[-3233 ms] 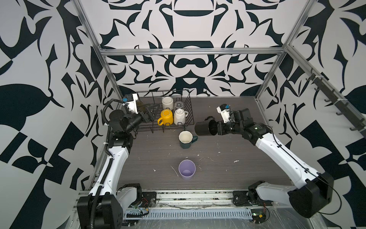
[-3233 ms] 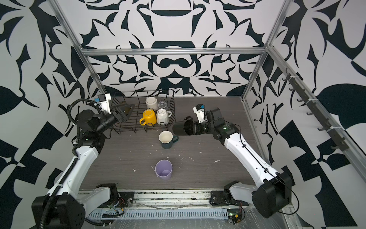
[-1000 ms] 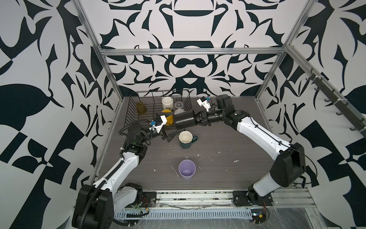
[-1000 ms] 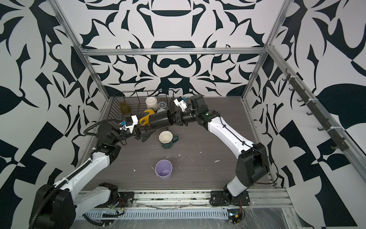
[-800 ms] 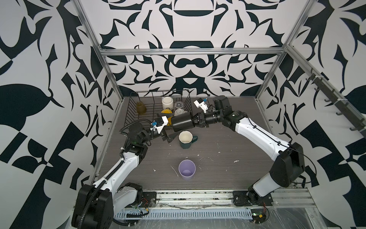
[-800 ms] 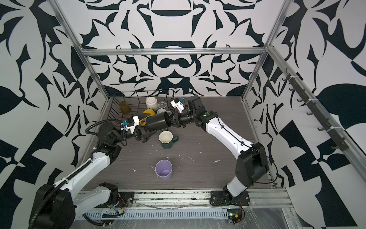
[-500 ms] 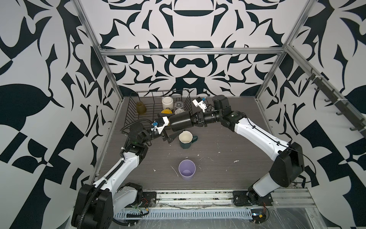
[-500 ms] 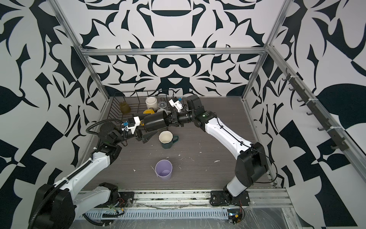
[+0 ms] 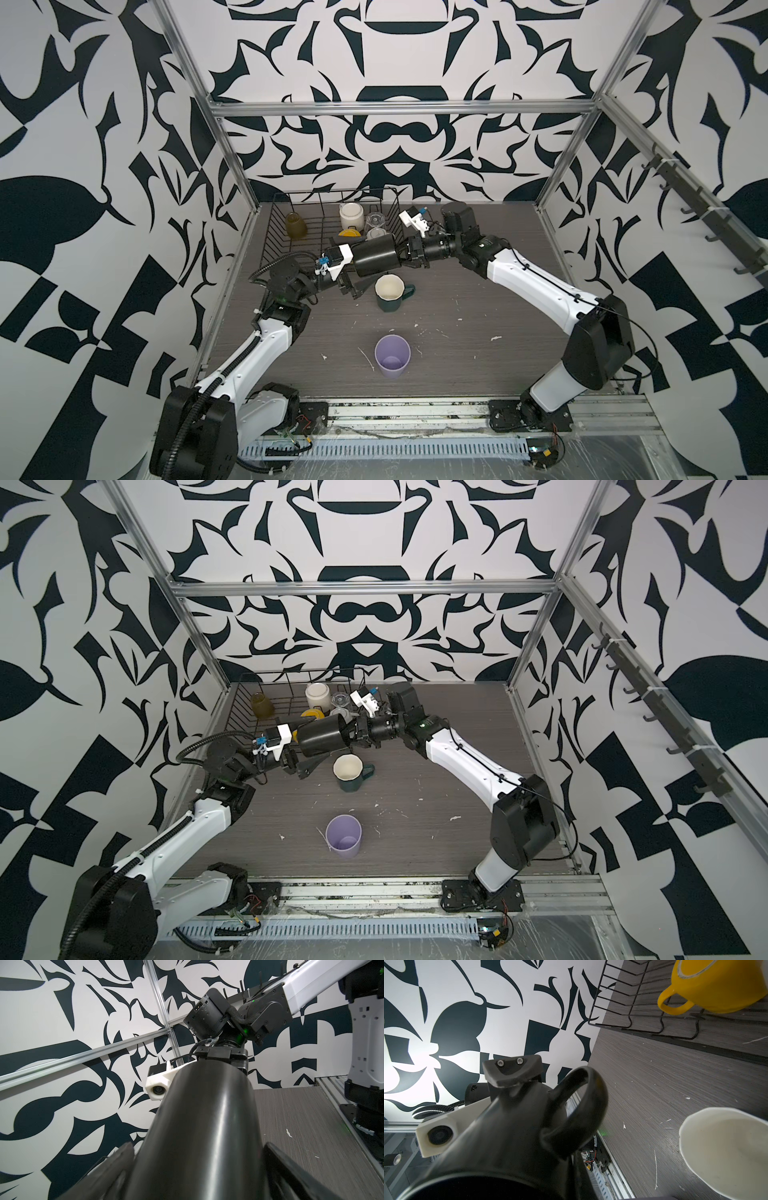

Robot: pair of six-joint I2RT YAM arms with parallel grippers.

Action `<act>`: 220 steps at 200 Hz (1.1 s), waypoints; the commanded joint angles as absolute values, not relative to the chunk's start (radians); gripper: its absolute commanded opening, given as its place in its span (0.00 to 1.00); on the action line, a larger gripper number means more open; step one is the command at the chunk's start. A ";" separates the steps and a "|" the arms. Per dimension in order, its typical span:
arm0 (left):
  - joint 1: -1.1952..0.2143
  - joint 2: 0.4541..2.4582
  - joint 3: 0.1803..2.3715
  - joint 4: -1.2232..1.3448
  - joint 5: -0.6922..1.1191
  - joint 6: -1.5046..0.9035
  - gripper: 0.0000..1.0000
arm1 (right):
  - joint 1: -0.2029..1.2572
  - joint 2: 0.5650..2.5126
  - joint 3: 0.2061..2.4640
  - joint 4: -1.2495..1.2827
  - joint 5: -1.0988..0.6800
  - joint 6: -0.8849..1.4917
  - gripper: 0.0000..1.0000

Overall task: Load cups into a dish rack
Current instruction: Place the cup upside down at the dish rack.

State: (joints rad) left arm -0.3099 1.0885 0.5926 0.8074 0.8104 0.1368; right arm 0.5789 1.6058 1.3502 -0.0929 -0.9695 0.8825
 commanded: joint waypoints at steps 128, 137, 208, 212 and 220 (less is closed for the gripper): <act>-0.313 1.110 0.611 0.874 0.900 0.077 0.97 | 0.611 1.602 1.347 0.116 -1.046 0.962 0.00; -0.313 1.110 0.613 0.868 0.902 0.077 0.95 | 0.612 1.603 1.345 0.121 -1.046 0.965 0.00; -0.313 1.124 0.623 0.870 0.913 0.071 0.89 | 0.623 1.617 1.342 0.144 -1.056 0.982 0.00; -0.313 1.123 0.623 0.870 0.908 0.071 0.88 | 0.624 1.617 1.341 0.144 -1.055 0.982 0.00; -0.314 1.122 0.626 0.867 0.902 0.066 0.84 | 0.624 1.618 1.341 0.145 -1.054 0.982 0.00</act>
